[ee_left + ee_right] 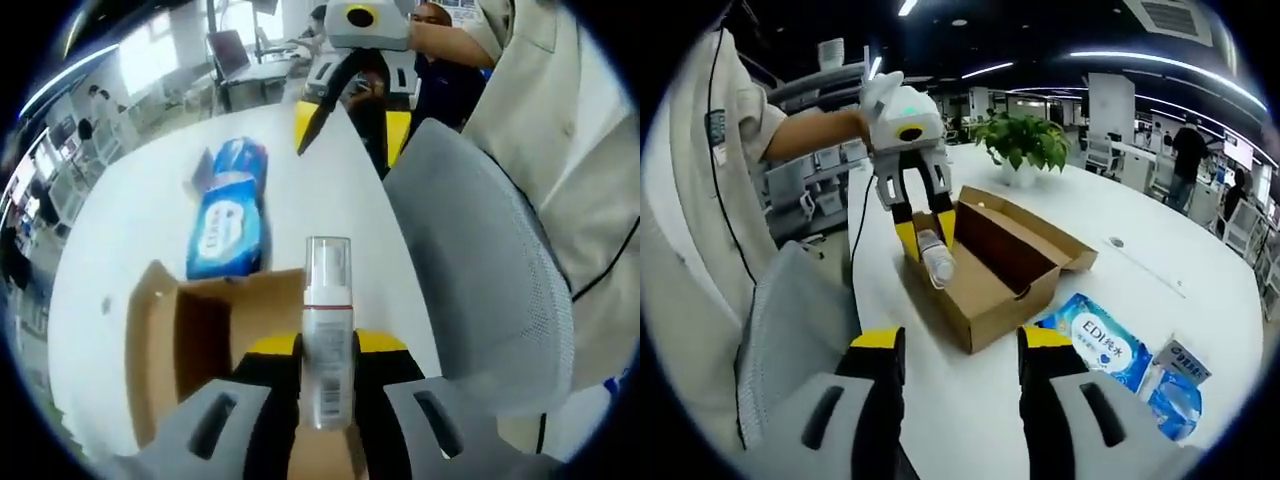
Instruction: Operate the shoe box by opening the lid, removing the specified soft item, and placing it in the target area until the item is outside and the box remains undamaged.
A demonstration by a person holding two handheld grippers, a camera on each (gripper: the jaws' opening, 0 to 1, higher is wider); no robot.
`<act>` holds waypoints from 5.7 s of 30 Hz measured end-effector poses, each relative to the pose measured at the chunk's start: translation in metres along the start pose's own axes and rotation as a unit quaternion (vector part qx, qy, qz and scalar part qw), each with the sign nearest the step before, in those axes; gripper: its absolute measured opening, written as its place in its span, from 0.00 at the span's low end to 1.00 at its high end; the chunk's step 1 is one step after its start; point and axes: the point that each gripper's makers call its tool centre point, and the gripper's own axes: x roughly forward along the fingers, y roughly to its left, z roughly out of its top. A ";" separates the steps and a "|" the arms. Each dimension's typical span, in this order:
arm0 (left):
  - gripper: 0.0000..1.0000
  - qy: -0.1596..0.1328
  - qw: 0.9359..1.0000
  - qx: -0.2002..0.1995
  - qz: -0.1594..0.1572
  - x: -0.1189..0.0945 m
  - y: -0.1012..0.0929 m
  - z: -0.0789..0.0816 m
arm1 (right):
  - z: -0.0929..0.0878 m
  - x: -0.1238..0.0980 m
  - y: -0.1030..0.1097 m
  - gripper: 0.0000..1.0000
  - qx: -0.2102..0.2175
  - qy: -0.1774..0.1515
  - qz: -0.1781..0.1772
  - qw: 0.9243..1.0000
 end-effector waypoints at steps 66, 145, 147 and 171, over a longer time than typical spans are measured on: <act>0.27 -0.133 0.991 -0.005 -0.006 -0.006 -0.003 0.049 | 0.046 0.013 0.018 0.16 -0.047 -0.031 0.031 0.998; 1.00 -0.209 0.867 -0.332 0.307 -0.096 0.003 -0.068 | 0.008 0.033 -0.222 0.17 -0.232 0.306 0.058 0.921; 1.00 -0.209 0.865 -0.337 0.307 -0.096 0.001 -0.070 | 0.005 0.037 -0.224 0.17 -0.235 0.312 0.061 0.918; 0.98 -0.218 0.839 -0.384 0.318 -0.096 -0.009 -0.093 | -0.032 0.070 -0.252 0.17 -0.241 0.363 0.086 0.896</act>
